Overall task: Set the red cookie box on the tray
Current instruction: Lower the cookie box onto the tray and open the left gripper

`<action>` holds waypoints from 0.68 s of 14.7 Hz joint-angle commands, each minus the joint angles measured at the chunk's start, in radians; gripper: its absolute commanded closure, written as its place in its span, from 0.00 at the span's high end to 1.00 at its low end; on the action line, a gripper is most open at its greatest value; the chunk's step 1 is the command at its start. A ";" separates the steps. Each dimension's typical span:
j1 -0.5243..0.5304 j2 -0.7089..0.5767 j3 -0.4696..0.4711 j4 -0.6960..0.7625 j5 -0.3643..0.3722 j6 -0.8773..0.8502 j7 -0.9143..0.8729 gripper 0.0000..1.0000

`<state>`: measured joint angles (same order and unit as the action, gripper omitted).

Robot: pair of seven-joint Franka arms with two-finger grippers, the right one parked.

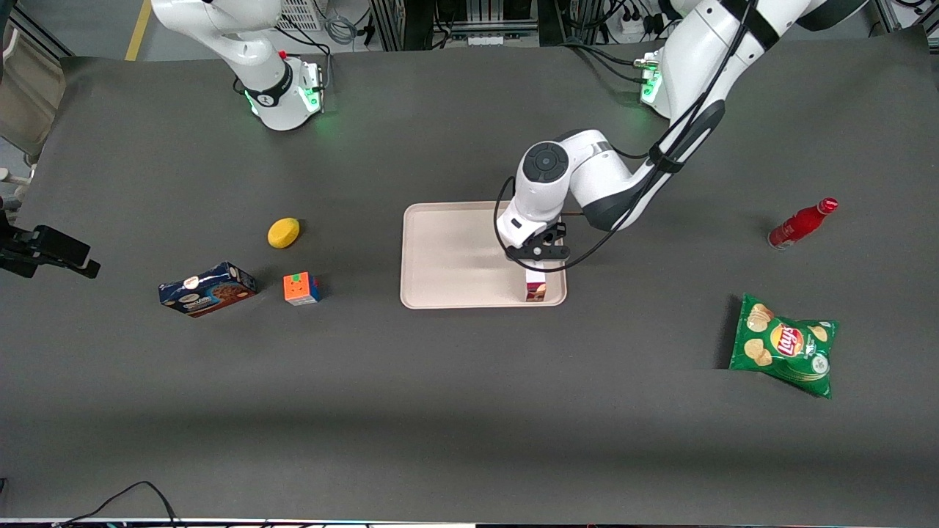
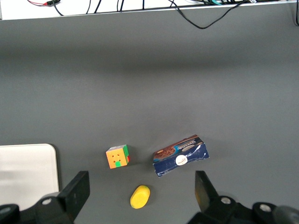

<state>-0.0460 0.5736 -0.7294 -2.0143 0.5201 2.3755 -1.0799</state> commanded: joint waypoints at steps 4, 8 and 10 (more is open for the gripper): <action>0.000 0.026 0.001 0.008 0.075 0.016 -0.077 0.72; 0.006 0.026 0.001 0.014 0.075 0.016 -0.068 1.00; 0.008 0.026 0.001 0.016 0.075 0.014 -0.066 1.00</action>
<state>-0.0407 0.5980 -0.7278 -2.0063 0.5725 2.3872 -1.1275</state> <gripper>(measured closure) 0.185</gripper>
